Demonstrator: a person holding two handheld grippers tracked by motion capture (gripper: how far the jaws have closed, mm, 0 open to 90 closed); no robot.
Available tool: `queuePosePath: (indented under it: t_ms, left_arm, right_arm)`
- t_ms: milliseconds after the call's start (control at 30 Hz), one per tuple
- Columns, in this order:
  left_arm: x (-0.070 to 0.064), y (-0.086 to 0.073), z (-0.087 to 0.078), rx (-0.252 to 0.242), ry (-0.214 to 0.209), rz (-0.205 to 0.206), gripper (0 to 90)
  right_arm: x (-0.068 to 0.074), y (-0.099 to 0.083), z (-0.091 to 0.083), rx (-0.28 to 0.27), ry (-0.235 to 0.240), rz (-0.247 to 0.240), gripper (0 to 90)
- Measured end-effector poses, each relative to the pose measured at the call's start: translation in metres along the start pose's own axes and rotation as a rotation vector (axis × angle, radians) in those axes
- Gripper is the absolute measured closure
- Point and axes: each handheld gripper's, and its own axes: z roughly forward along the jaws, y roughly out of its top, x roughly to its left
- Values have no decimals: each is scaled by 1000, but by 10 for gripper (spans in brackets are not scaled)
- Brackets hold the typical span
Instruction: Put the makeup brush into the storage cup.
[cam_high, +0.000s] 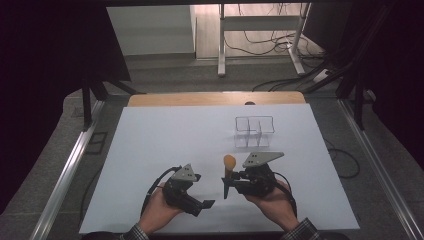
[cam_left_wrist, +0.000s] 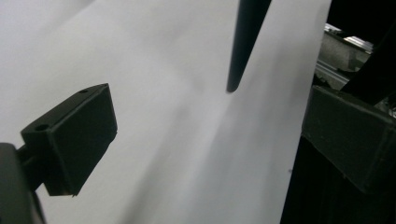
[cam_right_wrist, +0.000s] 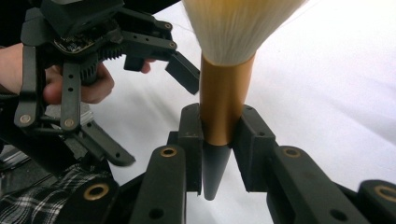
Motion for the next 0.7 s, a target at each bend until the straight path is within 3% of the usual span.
queuePosePath:
  t_ms: [133, 333, 700]
  left_arm:
    - [3, -4, -2, 29, 45, 9, 16]
    - [8, -9, -9, 35, 88, 17, 3]
    - [11, -18, -21, 13, 106, 6, 1]
  right_arm:
    - [-2, -1, -2, -4, -6, 4, 733]
    - [-4, -3, -6, 6, -40, -29, 734]
    - [-5, -5, -8, -3, -38, -40, 733]
